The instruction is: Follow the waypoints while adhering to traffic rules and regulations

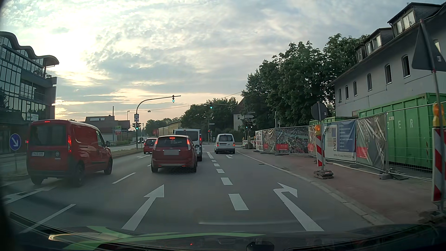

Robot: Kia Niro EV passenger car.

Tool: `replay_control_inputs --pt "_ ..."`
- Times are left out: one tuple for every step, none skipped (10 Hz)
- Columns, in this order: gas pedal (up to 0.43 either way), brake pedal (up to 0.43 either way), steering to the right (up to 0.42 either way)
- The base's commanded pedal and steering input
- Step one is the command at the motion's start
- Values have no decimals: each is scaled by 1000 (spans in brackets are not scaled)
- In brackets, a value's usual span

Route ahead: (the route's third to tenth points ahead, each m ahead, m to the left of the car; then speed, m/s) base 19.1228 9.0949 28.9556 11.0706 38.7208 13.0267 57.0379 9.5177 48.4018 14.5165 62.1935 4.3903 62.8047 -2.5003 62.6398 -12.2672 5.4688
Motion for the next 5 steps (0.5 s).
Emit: replay_control_inputs --pt "0 152 41" --pt "0 146 33" --pt "0 116 26" --pt "0 30 18" --pt "0 24 14"
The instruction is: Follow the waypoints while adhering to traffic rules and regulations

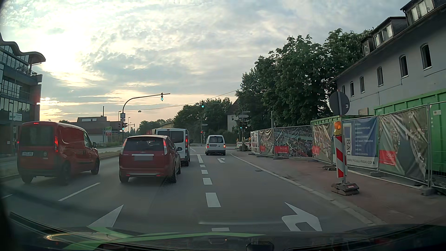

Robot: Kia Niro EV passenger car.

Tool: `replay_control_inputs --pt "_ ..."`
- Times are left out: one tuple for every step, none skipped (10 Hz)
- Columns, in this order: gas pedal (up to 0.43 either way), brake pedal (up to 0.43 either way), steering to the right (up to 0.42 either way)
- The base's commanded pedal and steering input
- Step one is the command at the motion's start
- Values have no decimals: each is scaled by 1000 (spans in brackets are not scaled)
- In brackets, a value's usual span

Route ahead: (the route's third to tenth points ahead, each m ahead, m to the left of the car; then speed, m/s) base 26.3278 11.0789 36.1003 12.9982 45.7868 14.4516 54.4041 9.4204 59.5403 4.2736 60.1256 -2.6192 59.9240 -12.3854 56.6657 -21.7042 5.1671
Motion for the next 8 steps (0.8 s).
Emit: replay_control_inputs --pt "0 6 12" --pt "0 37 9" --pt "0 43 5" --pt "0 43 1" --pt "0 43 -2" --pt "0 43 -7" --pt "0 0 -13" --pt "0 0 -18"
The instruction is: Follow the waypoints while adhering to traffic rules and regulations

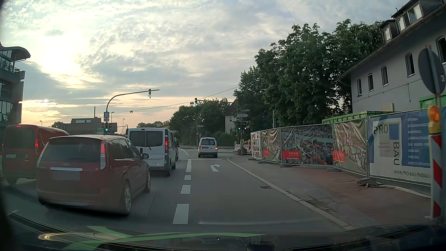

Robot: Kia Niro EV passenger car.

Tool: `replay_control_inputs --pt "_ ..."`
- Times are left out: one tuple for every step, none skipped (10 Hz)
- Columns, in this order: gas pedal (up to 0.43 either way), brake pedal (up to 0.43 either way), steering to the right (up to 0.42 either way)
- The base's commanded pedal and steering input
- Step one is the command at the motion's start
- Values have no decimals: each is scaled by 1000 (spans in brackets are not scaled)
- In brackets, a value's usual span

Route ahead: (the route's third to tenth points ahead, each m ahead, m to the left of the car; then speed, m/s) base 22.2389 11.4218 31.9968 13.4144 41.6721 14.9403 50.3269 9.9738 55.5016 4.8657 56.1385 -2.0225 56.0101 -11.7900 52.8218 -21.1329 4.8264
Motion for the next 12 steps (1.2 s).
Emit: replay_control_inputs --pt "0 0 -23" --pt "0 0 -27" --pt "0 0 -32" --pt "0 0 -38" --pt "0 0 -39" --pt "0 0 -39" --pt "0 0 -41" --pt "0 0 -46" --pt "8 0 -51" --pt "8 0 -53" --pt "8 0 -55" --pt "20 0 -56"
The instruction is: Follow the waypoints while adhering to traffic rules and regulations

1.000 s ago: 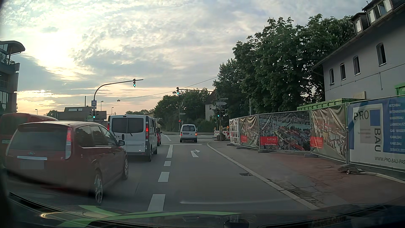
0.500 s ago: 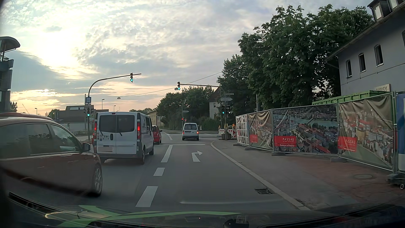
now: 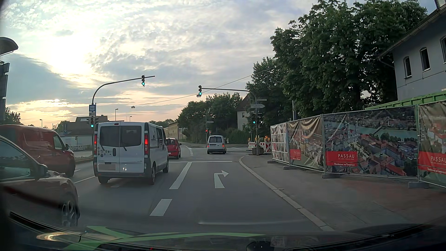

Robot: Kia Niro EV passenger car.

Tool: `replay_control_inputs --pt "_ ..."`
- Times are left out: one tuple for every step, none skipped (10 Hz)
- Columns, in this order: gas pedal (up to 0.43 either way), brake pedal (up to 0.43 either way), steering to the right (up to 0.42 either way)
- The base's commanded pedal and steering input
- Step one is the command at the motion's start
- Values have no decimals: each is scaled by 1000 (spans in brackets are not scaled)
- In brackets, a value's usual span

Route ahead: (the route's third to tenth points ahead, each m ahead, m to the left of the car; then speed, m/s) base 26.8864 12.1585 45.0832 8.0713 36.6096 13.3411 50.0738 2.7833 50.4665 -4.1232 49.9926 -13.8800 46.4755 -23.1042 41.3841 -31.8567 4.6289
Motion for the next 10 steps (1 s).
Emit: replay_control_inputs --pt "67 0 -56" --pt "79 0 -56" --pt "79 0 -56" --pt "67 0 -54" --pt "0 0 -51" --pt "0 0 -48" --pt "0 0 -45" --pt "67 0 -44" --pt "118 0 -43" --pt "150 0 -41"
